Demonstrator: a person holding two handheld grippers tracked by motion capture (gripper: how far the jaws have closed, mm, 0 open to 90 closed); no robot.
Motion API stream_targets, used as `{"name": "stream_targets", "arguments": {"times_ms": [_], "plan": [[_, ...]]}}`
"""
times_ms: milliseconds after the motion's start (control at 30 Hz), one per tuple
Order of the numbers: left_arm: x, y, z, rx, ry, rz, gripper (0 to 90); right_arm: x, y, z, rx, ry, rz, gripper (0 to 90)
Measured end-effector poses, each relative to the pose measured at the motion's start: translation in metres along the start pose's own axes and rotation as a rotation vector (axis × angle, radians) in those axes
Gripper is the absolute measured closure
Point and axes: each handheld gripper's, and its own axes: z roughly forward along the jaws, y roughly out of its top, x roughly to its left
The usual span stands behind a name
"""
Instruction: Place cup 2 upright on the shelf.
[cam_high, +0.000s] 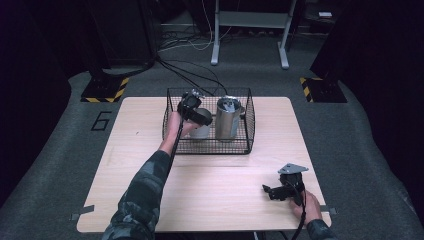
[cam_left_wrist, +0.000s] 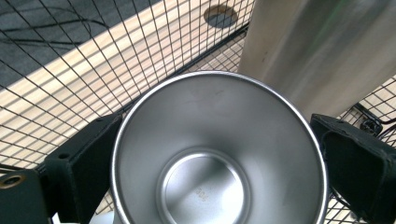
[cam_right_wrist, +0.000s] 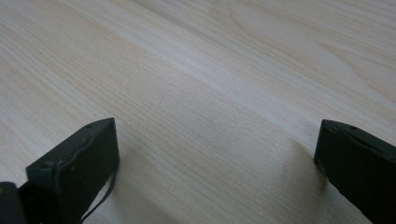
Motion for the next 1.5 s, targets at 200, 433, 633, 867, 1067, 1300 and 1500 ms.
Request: {"name": "stream_targets", "arguments": {"times_ms": [200, 433, 633, 867, 1067, 1300, 1500], "plan": [[0.004, -0.002, 0.006, 0.027, 0.002, 0.001, 6.1, 0.000, 0.000, 0.000, -0.001, 0.000, -0.004, 0.0], [0.006, -0.005, 0.010, 0.044, 0.000, 0.001, 6.0, 0.000, 0.000, 0.000, -0.001, 0.000, -0.003, 0.0], [0.006, -0.006, 0.010, 0.050, -0.004, -0.011, 5.9, 0.000, 0.000, 0.000, -0.001, 0.000, -0.005, 0.0], [0.006, -0.009, 0.010, 0.051, -0.008, -0.010, 5.7, 0.000, 0.000, 0.000, -0.001, 0.000, -0.003, 0.0], [0.006, -0.011, 0.008, 0.037, -0.009, -0.021, 5.8, 0.000, 0.000, 0.000, -0.001, 0.000, -0.001, 0.0], [0.008, -0.009, -0.002, 0.003, -0.009, -0.023, 3.1, 0.000, 0.000, 0.000, 0.001, 0.000, -0.008, 0.0], [0.007, -0.008, -0.013, -0.020, -0.018, -0.024, 0.3, 0.000, 0.000, 0.000, 0.001, 0.000, -0.006, 0.0]]}}
